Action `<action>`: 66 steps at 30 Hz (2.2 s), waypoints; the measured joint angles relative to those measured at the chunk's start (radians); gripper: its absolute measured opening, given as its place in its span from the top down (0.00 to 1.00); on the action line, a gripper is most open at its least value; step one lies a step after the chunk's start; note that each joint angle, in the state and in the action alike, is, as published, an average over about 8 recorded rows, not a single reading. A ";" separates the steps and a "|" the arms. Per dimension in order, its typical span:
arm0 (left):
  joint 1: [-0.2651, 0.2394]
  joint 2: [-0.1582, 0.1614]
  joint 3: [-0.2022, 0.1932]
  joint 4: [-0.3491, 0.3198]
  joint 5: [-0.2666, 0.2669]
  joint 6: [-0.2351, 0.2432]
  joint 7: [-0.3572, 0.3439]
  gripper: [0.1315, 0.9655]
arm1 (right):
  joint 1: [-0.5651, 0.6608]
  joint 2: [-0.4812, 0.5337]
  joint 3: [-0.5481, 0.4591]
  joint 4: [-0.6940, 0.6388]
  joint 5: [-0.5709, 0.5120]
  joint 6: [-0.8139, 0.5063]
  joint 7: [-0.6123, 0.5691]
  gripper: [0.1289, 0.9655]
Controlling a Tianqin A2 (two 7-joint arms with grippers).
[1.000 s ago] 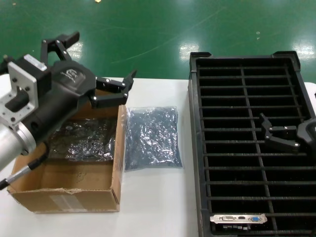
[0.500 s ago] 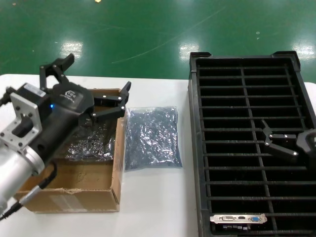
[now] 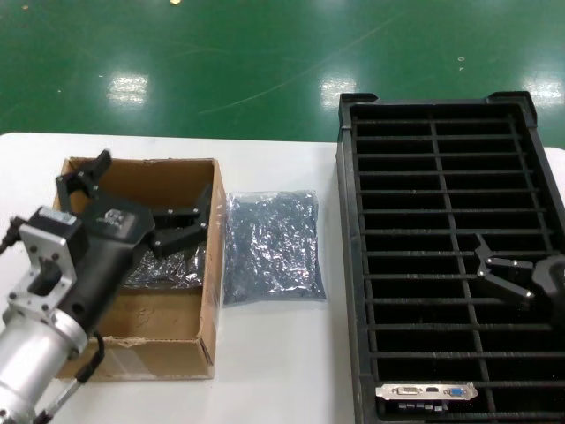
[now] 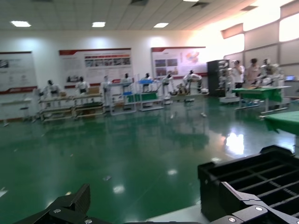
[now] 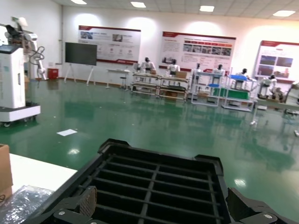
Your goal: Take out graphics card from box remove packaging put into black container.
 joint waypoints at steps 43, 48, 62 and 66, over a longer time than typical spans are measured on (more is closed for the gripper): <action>0.139 0.108 0.006 0.120 -0.233 -0.208 0.283 0.00 | -0.074 -0.040 -0.030 -0.044 0.185 0.143 -0.172 0.00; 0.139 0.108 0.006 0.120 -0.233 -0.208 0.283 0.00 | -0.074 -0.040 -0.030 -0.044 0.185 0.143 -0.172 0.00; 0.139 0.108 0.006 0.120 -0.233 -0.208 0.283 0.00 | -0.074 -0.040 -0.030 -0.044 0.185 0.143 -0.172 0.00; 0.139 0.108 0.006 0.120 -0.233 -0.208 0.283 0.00 | -0.074 -0.040 -0.030 -0.044 0.185 0.143 -0.172 0.00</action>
